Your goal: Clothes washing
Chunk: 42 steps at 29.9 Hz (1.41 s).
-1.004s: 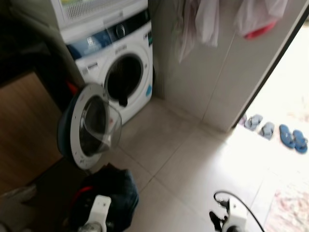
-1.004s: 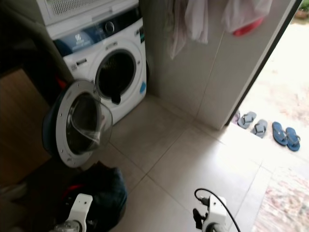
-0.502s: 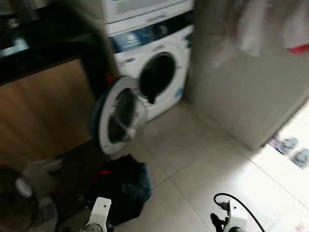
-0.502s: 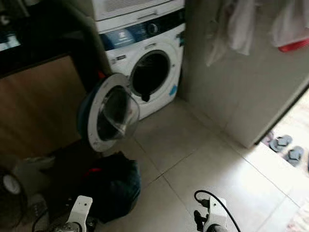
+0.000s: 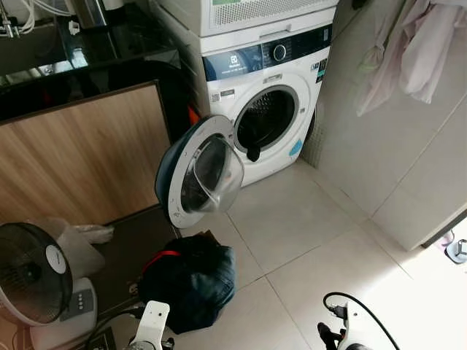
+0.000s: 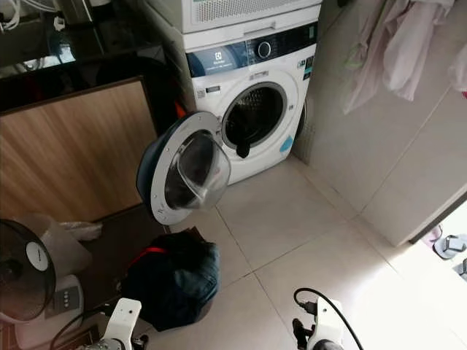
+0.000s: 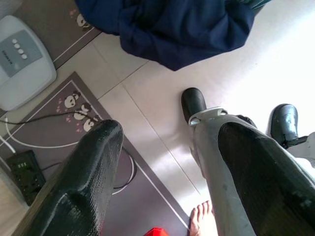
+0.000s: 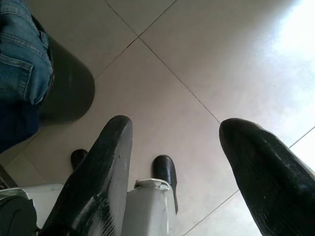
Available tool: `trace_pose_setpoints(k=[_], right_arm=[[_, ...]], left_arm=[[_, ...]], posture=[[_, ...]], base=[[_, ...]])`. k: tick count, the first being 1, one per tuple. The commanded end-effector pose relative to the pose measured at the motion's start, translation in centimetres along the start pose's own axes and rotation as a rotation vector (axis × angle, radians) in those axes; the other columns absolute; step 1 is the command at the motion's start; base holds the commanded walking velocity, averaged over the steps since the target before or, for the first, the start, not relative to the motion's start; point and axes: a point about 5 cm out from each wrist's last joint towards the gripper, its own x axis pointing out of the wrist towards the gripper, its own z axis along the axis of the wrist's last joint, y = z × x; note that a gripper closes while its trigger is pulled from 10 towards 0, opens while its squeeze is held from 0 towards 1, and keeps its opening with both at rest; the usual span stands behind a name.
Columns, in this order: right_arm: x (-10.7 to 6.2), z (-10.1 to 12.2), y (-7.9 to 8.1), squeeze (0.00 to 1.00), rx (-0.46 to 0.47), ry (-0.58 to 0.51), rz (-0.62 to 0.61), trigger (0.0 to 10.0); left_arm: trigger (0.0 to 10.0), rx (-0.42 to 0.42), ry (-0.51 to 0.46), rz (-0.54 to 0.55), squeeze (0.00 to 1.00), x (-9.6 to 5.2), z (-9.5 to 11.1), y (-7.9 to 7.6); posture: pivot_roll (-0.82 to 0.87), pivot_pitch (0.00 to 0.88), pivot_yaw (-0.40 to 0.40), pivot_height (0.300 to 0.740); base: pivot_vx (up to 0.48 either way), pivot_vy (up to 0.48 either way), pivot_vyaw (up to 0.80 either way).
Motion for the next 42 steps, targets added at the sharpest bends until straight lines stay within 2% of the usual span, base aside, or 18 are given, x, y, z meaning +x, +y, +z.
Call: trace_pose_setpoints(k=[1,9,13,16,19,22,26,27,33,42], right_arm=[[-0.06,-0.21,-0.15,0.00,0.017,-0.002,-0.006,10.0],[-0.06,-0.16,-0.17,0.00,0.012,-0.002,-0.006,10.0],[-0.04,0.03,-0.26,0.00,0.001,-0.003,-0.014,10.0],[-0.04,0.10,-0.22,0.00,0.029,-0.019,-0.015,10.0],[-0.03,0.16,-0.21,0.00,0.009,-0.018,-0.013,10.0],[-0.04,0.43,-0.24,0.00,-0.052,-0.027,-0.007,10.0],[-0.04,0.28,-0.24,0.00,-0.017,-0.022,-0.012,10.0],[-0.04,0.13,-0.25,0.00,0.029,-0.022,-0.025,10.0],[-0.03,0.19,-0.16,0.00,0.032,-0.027,-0.014,10.0],[-0.03,0.17,-0.18,0.00,0.028,-0.021,-0.014,10.0]], left_arm=[[10.0,-0.009,0.012,0.009,0.00,-0.04,-0.38,0.10],[10.0,-0.014,0.009,0.011,0.00,-0.04,-0.34,0.09],[10.0,-0.031,0.015,-0.014,0.00,-0.02,-0.28,-0.08],[10.0,-0.025,0.018,-0.016,0.00,-0.01,-0.27,-0.08],[10.0,-0.029,0.019,-0.015,0.00,-0.01,-0.28,-0.06],[10.0,-0.026,0.020,-0.012,0.00,-0.01,-0.27,-0.04],[10.0,-0.024,0.011,-0.011,0.00,-0.01,-0.19,-0.03],[10.0,-0.022,0.012,-0.010,0.00,-0.01,-0.20,-0.02],[10.0,-0.031,0.011,-0.016,0.00,-0.01,-0.18,-0.04],[10.0,-0.042,0.014,-0.021,0.00,-0.01,-0.20,-0.09]], posture=[[0.05,0.051,0.003,0.740],[0.05,0.051,0.003,0.740],[0.05,0.078,0.003,0.740],[0.06,0.085,0.002,0.740],[0.06,0.085,0.002,0.740],[0.06,0.085,0.002,0.740],[0.06,0.085,0.002,0.740],[0.06,0.085,0.002,0.740],[0.05,0.091,0.004,0.740],[0.05,0.093,0.003,0.740]], base=[[0.000,0.000,0.00],[0.000,0.000,0.00],[0.084,0.000,0.00],[0.344,0.000,0.00],[0.311,0.000,0.00],[0.172,0.000,0.67],[0.000,0.000,0.80],[0.000,0.000,0.00],[0.000,0.000,0.00],[0.270,0.000,0.00]])
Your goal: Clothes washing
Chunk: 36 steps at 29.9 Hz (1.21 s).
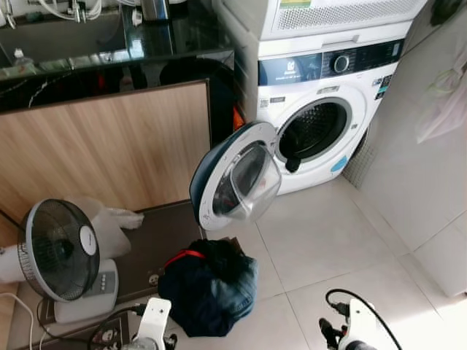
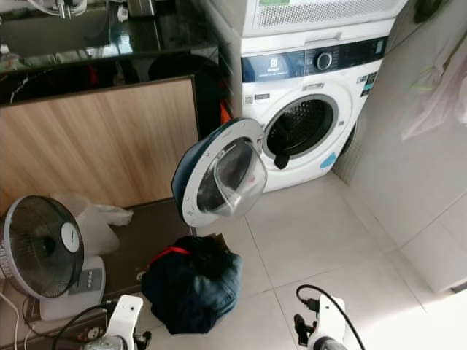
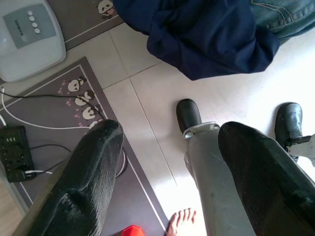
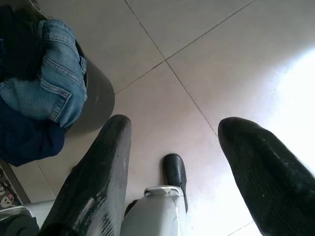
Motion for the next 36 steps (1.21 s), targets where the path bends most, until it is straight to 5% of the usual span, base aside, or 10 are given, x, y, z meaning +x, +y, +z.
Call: trace_pose_setpoints(k=[1,13,32,35,36], right_arm=[[-0.02,-0.23,0.02,0.00,0.008,0.009,0.000,10.0],[-0.02,-0.14,0.00,0.00,0.012,-0.003,-0.005,10.0],[-0.06,-0.36,-0.02,0.00,0.001,0.002,-0.005,10.0],[-0.07,-0.40,0.00,0.00,0.010,-0.002,-0.004,10.0],[-0.07,-0.41,0.01,0.00,0.010,-0.004,-0.004,10.0]], left_arm=[[10.0,-0.020,0.025,-0.004,0.00,-0.05,-0.61,0.04],[10.0,-0.023,0.026,-0.009,0.00,-0.06,-0.62,0.01],[10.0,-0.037,0.024,0.015,0.00,-0.09,-0.82,0.12],[10.0,-0.091,0.015,0.031,0.00,-0.11,-0.91,0.14],[10.0,-0.183,-0.010,0.043,0.00,-0.13,-0.92,0.11]], posture=[[0.05,0.093,0.003,0.740],[0.05,0.093,0.003,0.740],[0.05,0.060,0.005,0.740],[0.05,0.051,0.004,0.740],[0.05,0.047,0.004,0.740]], base=[[0.296,0.000,0.00],[0.292,0.000,-0.33],[0.000,0.000,0.00],[0.000,0.000,0.00],[0.000,0.000,0.00]])
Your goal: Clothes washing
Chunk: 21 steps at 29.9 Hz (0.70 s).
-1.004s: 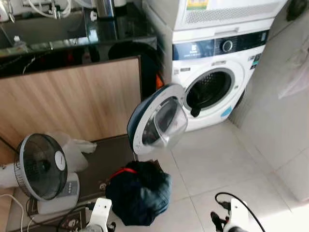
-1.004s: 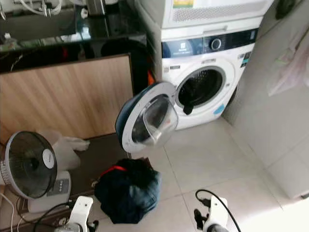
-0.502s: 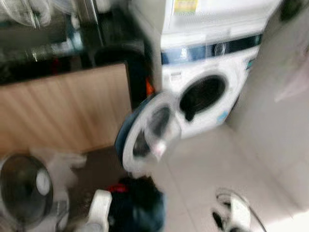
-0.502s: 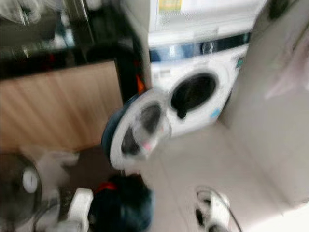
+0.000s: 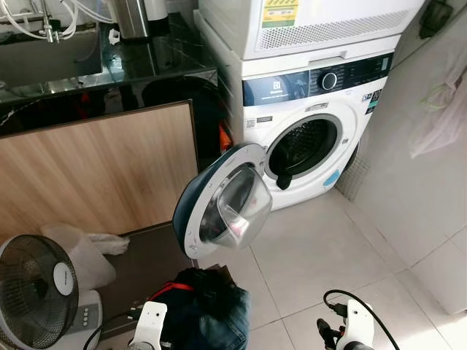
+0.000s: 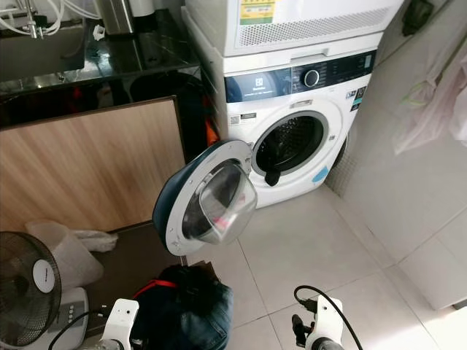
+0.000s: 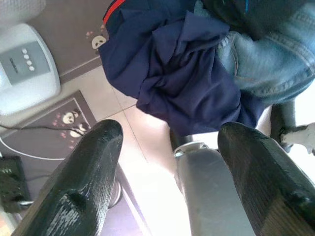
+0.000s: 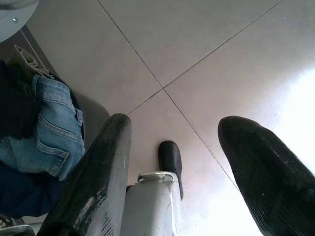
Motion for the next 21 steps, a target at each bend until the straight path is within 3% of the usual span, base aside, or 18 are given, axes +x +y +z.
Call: trace_pose_setpoints(k=[1,14,21], right_arm=[[-0.1,-0.3,-0.2,0.00,0.010,-0.001,-0.006,10.0],[-0.1,0.0,-0.3,0.00,0.009,-0.033,-0.017,10.0],[-0.1,0.8,-0.5,0.00,-0.009,-0.101,-0.050,10.0]], left_arm=[[10.0,-0.116,-0.017,0.029,0.00,-0.1,-0.4,0.1],[10.0,-0.136,-0.104,0.084,0.00,-0.2,0.2,0.4],[10.0,-0.128,-0.137,0.094,0.00,-0.2,0.7,0.4]], posture=[[0.04,0.042,0.004,0.740],[0.05,0.047,-0.001,0.740],[0.04,0.071,-0.006,0.740]], base=[[0.000,0.000,0.00],[0.000,0.000,0.00],[0.000,0.000,0.00]])
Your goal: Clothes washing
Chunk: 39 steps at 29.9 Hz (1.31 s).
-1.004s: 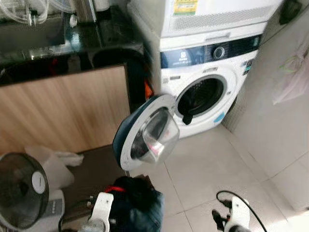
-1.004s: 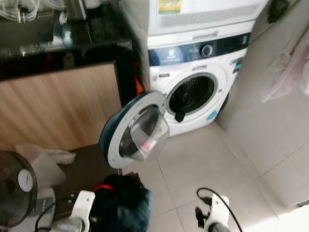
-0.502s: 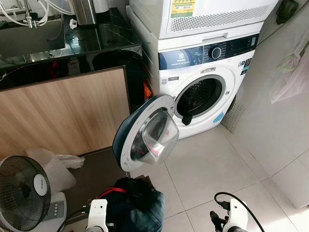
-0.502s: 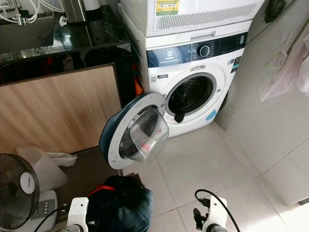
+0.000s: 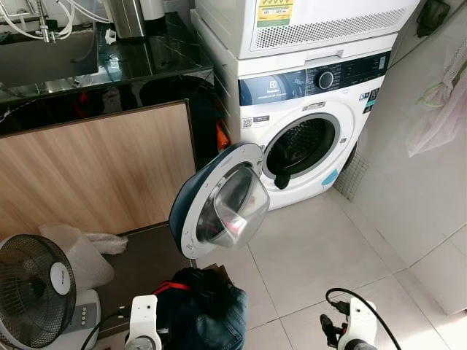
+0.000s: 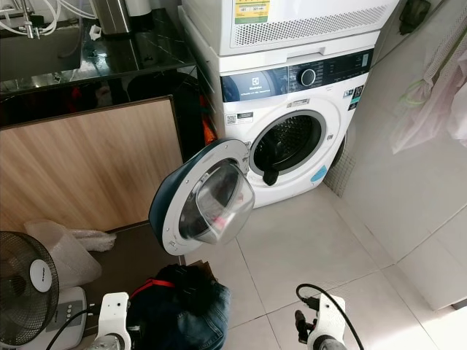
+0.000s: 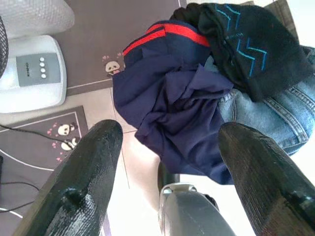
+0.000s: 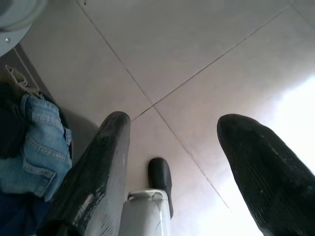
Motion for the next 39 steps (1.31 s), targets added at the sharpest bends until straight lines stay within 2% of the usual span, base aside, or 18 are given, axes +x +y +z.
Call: trace_pose_setpoints(k=[1,4,20,32,39], right_arm=[[-0.10,0.04,-0.25,0.00,0.010,-0.027,-0.017,10.0],[-0.09,0.19,-0.23,0.00,0.013,-0.042,-0.019,10.0],[-0.09,-0.47,-0.21,0.00,0.024,0.023,-0.011,10.0],[-0.14,-0.55,-0.27,0.00,0.007,0.019,-0.015,10.0],[-0.19,-0.27,-0.30,0.00,0.019,-0.028,-0.026,10.0]], left_arm=[[10.0,0.005,-0.002,0.012,0.00,-0.08,-0.25,0.16],[10.0,0.003,-0.008,0.011,0.00,-0.07,-0.17,0.15],[10.0,0.016,0.034,-0.006,0.00,-0.07,-0.57,0.04],[10.0,-0.005,0.042,-0.026,0.00,-0.12,-0.79,-0.03],[10.0,0.011,0.040,-0.010,0.00,-0.14,-0.82,0.10]], posture=[[0.04,0.071,-0.006,0.740],[0.04,0.078,-0.006,0.740],[0.05,0.079,-0.005,0.740],[0.04,0.054,-0.004,0.740],[0.04,0.046,-0.003,0.740]], base=[[0.000,0.000,0.00],[0.000,0.000,0.00],[0.000,0.000,0.00],[-0.341,0.000,0.00],[0.000,0.000,0.00]])
